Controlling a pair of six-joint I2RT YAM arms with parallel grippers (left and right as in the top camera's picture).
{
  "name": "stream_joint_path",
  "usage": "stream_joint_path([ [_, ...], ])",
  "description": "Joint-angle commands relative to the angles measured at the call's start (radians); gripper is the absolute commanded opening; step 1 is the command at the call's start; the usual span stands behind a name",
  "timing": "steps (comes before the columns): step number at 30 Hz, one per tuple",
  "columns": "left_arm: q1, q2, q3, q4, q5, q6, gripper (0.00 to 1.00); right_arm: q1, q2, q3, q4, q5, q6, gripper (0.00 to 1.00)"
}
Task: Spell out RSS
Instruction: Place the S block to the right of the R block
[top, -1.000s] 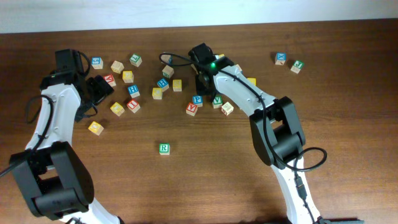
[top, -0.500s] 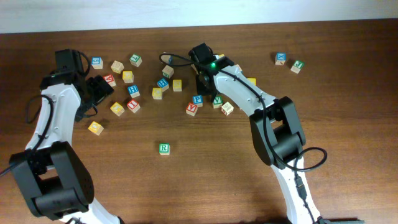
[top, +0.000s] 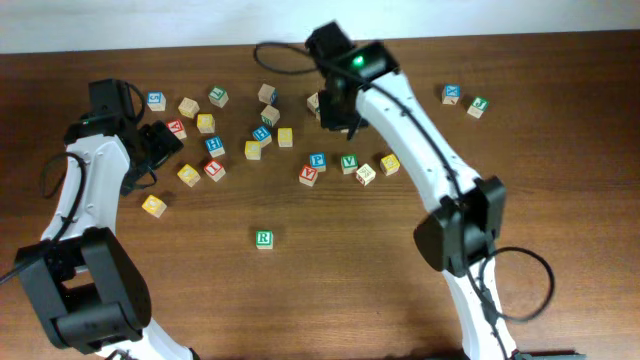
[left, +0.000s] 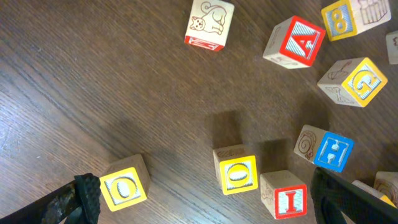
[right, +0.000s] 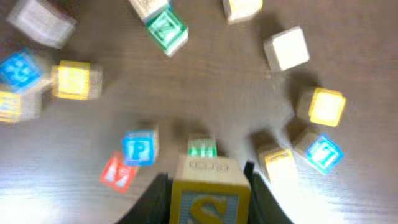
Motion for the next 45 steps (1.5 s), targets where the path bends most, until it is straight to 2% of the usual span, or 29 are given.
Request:
stream_joint_path([
  [1, 0.005, -0.026, -0.001, 0.0, -0.004, -0.01, 0.99, 0.041, -0.042, 0.066, -0.139, -0.097, 0.005, 0.2],
  [4, 0.005, -0.026, -0.001, -0.001, -0.004, -0.01, 0.99, 0.12, -0.037, 0.011, -0.254, -0.127, 0.051, 0.2],
  [6, 0.005, -0.026, -0.001, 0.0, -0.004, -0.01, 0.99, 0.19, -0.037, -0.072, -0.223, -0.126, 0.127, 0.2],
  [10, 0.005, -0.026, -0.001, -0.001, -0.004, -0.01, 0.99, 0.315, -0.037, -0.369, 0.001, -0.126, 0.349, 0.2],
  [15, 0.005, -0.026, -0.001, 0.0, -0.004, -0.01, 0.99, 0.369, -0.037, -0.621, 0.201, -0.176, 0.402, 0.21],
  [19, 0.005, -0.026, -0.001, 0.0, -0.004, -0.01, 0.99, 0.36, -0.037, -0.688, 0.285, -0.172, 0.401, 0.24],
  [27, 0.005, -0.026, -0.001, 0.0, -0.004, -0.01, 0.99, 0.313, -0.037, -0.688, 0.308, -0.165, 0.397, 0.25],
  [30, 0.005, -0.026, -0.001, 0.0, -0.004, -0.01, 0.99, 0.307, -0.037, -0.688, 0.309, -0.206, 0.351, 0.4],
  [31, 0.005, -0.026, -0.001, 0.0, -0.004, -0.01, 0.99, 0.308, -0.037, -0.688, 0.309, -0.209, 0.344, 0.52],
  [32, 0.005, -0.026, -0.001, 0.0, -0.004, -0.01, 0.99, 0.308, -0.037, -0.688, 0.309, -0.209, 0.344, 0.57],
  [35, 0.005, -0.026, -0.001, 0.0, -0.004, -0.01, 0.99, 0.299, -0.037, -0.675, 0.309, -0.229, 0.32, 0.58],
  [37, 0.005, -0.026, -0.001, 0.0, -0.004, -0.01, 0.99, 0.283, -0.037, -0.627, 0.297, -0.232, 0.267, 0.69],
  [39, 0.005, -0.026, -0.001, -0.001, -0.004, -0.01, 0.99, 0.241, -0.038, -0.508, 0.23, -0.224, 0.225, 0.72],
  [43, 0.005, -0.026, -0.001, -0.001, -0.004, -0.01, 0.99, 0.128, -0.037, -0.161, 0.013, -0.224, 0.043, 0.76],
  [44, 0.005, -0.026, -0.001, 0.0, -0.004, -0.01, 0.99, 0.1, -0.038, -0.093, -0.007, -0.224, 0.002, 0.91],
  [45, 0.005, -0.026, -0.001, -0.001, -0.004, -0.01, 0.99, 0.056, -0.037, -0.036, -0.01, -0.225, 0.0, 1.0],
])
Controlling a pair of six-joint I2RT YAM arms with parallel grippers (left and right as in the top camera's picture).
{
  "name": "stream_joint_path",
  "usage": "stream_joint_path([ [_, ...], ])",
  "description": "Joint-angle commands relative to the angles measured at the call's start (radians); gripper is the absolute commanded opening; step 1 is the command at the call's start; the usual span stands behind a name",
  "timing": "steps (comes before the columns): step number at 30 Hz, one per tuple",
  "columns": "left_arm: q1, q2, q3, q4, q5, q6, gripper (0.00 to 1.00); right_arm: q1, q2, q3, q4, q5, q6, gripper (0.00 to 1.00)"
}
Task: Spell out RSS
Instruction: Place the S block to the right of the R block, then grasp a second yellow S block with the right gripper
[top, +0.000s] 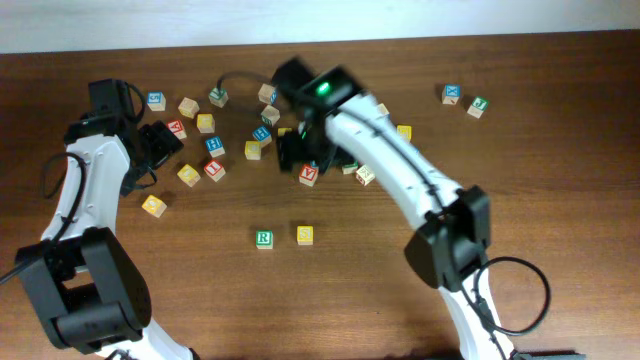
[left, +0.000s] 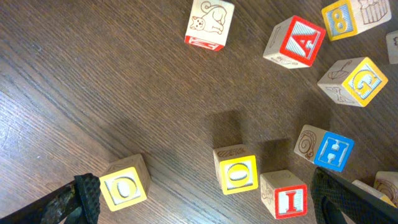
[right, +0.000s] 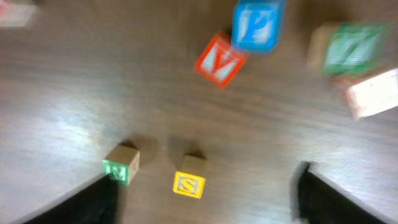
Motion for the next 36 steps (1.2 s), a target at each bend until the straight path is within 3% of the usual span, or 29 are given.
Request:
stream_joint_path([
  [1, 0.005, -0.026, 0.0, -0.001, -0.004, -0.01, 0.99, -0.086, -0.006, 0.108, -0.01, 0.0, -0.075, 0.98],
  [8, 0.005, -0.026, 0.0, 0.0, -0.004, -0.01, 0.99, -0.284, -0.006, 0.109, 0.027, 0.033, -0.075, 0.98],
  [11, 0.005, -0.026, 0.0, 0.0, -0.004, -0.01, 0.99, -0.326, -0.006, 0.108, 0.046, -0.047, -0.06, 0.98],
  [14, 0.005, -0.026, 0.0, 0.0, -0.004, -0.01, 0.99, -0.247, 0.02, 0.102, 0.178, -0.125, -0.092, 0.99],
  [18, 0.005, -0.026, 0.0, 0.0, -0.005, -0.01, 0.99, -0.092, 0.112, 0.102, 0.337, 0.087, -0.011, 1.0],
  [20, 0.005, -0.026, 0.0, 0.0, -0.004, -0.01, 0.99, -0.035, 0.181, 0.102, 0.406, 0.137, 0.079, 0.94],
  [24, 0.005, -0.026, 0.0, 0.0, -0.004, -0.01, 0.99, 0.016, 0.296, 0.102, 0.462, 0.22, 0.09, 0.94],
  [26, 0.005, -0.026, 0.0, 0.0, -0.004, -0.01, 0.99, 0.018, 0.338, 0.102, 0.465, 0.234, 0.089, 0.86],
  [28, 0.005, -0.026, 0.0, -0.001, -0.004, -0.01, 0.99, 0.019, 0.363, 0.102, 0.476, 0.233, 0.087, 0.69],
  [32, 0.005, -0.026, 0.0, 0.0, -0.004, -0.01, 0.99, 0.045, 0.369, 0.102, 0.496, 0.269, 0.087, 0.68],
  [36, 0.005, -0.026, 0.0, 0.0, -0.004, -0.01, 0.99, 0.048, 0.37, 0.102, 0.491, 0.294, 0.087, 0.43],
])
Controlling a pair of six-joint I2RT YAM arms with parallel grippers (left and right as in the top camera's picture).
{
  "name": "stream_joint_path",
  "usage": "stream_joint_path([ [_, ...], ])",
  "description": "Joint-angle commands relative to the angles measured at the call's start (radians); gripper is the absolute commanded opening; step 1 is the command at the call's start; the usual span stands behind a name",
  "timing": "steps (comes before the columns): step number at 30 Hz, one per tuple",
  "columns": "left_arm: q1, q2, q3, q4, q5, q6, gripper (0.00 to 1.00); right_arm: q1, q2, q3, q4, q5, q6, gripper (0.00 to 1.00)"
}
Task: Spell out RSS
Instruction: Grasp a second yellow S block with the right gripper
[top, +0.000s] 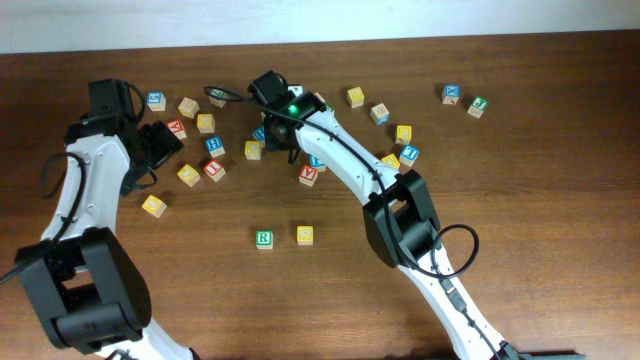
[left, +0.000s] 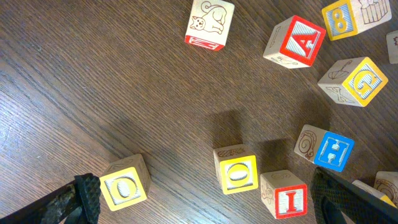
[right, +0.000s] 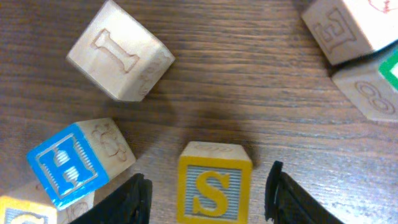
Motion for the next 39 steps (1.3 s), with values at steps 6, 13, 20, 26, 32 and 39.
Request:
stream_joint_path([
  [6, 0.005, -0.026, 0.0, -0.001, -0.005, -0.01, 0.99, 0.004, 0.014, 0.011, -0.008, 0.031, -0.008, 0.3],
  [13, 0.011, -0.026, 0.0, -0.001, -0.004, -0.01, 0.99, 0.004, 0.014, 0.011, -0.007, 0.06, -0.045, 0.28],
  [20, 0.011, -0.026, 0.0, -0.001, -0.004, -0.01, 0.99, 0.004, -0.069, 0.082, -0.082, 0.057, -0.095, 0.24],
  [26, 0.011, -0.026, 0.0, -0.001, -0.004, -0.01, 0.99, -0.004, -0.404, 0.203, -0.514, 0.057, -0.098, 0.24],
  [32, 0.011, -0.026, 0.0, -0.001, -0.004, -0.01, 0.99, -0.004, -0.624, 0.175, -0.746, -0.077, -0.122, 0.25],
  [39, 0.011, -0.026, 0.0, -0.001, -0.005, -0.01, 0.99, -0.004, -0.717, -0.152, -0.746, -0.135, -0.132, 0.25],
])
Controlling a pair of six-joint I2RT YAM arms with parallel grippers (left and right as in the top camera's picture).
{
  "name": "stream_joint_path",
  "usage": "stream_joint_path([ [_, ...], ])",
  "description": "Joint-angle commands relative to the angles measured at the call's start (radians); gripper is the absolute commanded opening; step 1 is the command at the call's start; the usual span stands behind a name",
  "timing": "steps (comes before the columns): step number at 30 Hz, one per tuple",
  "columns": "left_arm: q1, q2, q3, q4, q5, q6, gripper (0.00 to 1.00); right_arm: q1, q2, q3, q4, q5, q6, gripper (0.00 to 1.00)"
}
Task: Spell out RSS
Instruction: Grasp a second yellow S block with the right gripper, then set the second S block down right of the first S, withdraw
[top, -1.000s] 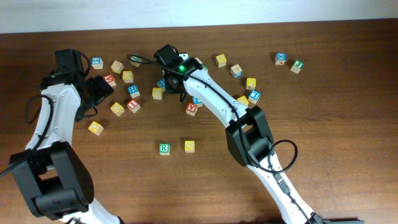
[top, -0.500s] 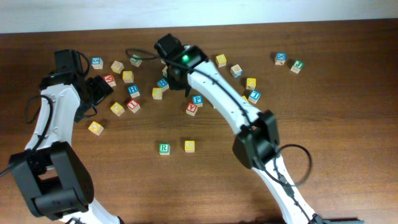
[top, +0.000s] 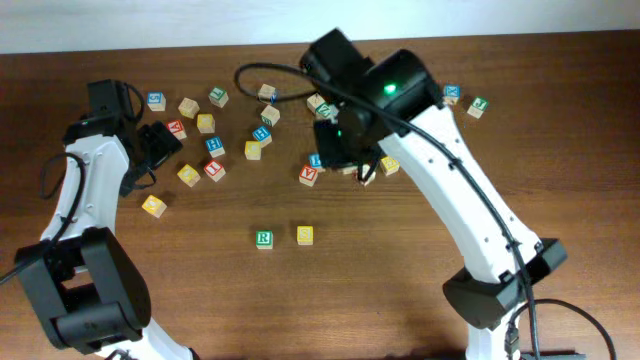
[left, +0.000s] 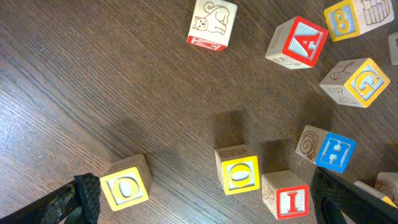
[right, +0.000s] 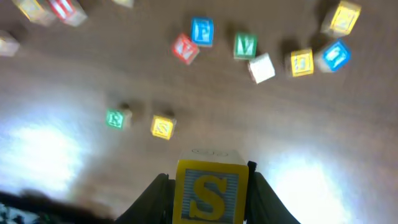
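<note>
A green R block (top: 264, 238) and a yellow S block (top: 305, 235) lie side by side on the table's front middle, also seen as the R block (right: 114, 119) and S block (right: 163, 127) far below in the right wrist view. My right gripper (right: 208, 175) is shut on a second yellow S block (right: 208, 194), held high above the table. In the overhead view my right gripper (top: 338, 148) hangs over the block scatter, right of centre. My left gripper (left: 202, 200) is open at the left over two yellow O blocks and a red I block (left: 286, 196), holding nothing.
Several loose letter blocks are scattered across the back of the table (top: 560, 130): a red V (top: 309, 175), a blue H (top: 262, 133), a red A (left: 297, 42), a yellow G (left: 354, 81). Two more blocks lie at the far right (top: 465, 100).
My right gripper was open, low around a yellow S block in the scatter. Now it is shut on that block and stands much higher, further right. The left arm has not moved.
First my right gripper held a yellow S block over the scatter, with only the R at the front. Then that S lay next to the R and the gripper was open. Then it straddled another S in the scatter, which it now holds high.
</note>
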Motion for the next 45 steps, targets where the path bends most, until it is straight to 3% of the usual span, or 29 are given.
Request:
stream_joint_path([
  [1, 0.008, -0.026, 0.0, 0.0, -0.004, -0.01, 0.99, -0.002, -0.114, -0.155, -0.009, -0.014, -0.004, 0.25],
  [4, 0.008, -0.026, 0.0, 0.0, -0.005, -0.01, 0.99, -0.001, -0.172, -0.406, 0.051, 0.023, 0.065, 0.25],
  [10, 0.008, -0.026, 0.0, 0.0, -0.004, -0.01, 0.99, 0.028, -0.172, -0.934, 0.607, -0.064, 0.211, 0.25],
  [14, 0.008, -0.026, 0.0, 0.0, -0.004, -0.01, 0.99, 0.027, -0.172, -1.164, 0.871, -0.039, 0.244, 0.26],
  [18, 0.008, -0.026, 0.0, 0.0, -0.004, -0.01, 0.99, 0.026, -0.172, -1.181, 0.866, 0.083, 0.266, 0.29],
  [23, 0.008, -0.026, 0.0, 0.0, -0.005, -0.01, 0.99, 0.026, -0.172, -1.204, 0.868, 0.083, 0.266, 0.29],
  [30, 0.008, -0.026, 0.0, 0.0, -0.004, -0.01, 0.99, 0.024, -0.172, -1.205, 0.895, 0.083, 0.134, 0.28],
  [37, 0.008, -0.026, 0.0, 0.0, -0.004, -0.01, 0.99, -0.002, -0.172, -1.205, 0.909, 0.068, 0.13, 0.29],
  [38, 0.008, -0.026, 0.0, 0.0, -0.004, -0.01, 0.99, -0.002, -0.172, -1.205, 0.909, 0.064, 0.13, 0.35],
  [41, 0.008, -0.026, 0.0, 0.0, -0.004, -0.01, 0.99, -0.002, -0.172, -1.205, 0.909, 0.064, 0.13, 0.39],
  [45, 0.008, -0.026, 0.0, 0.0, -0.004, -0.01, 0.99, -0.001, -0.172, -1.205, 0.905, 0.024, 0.081, 0.33],
])
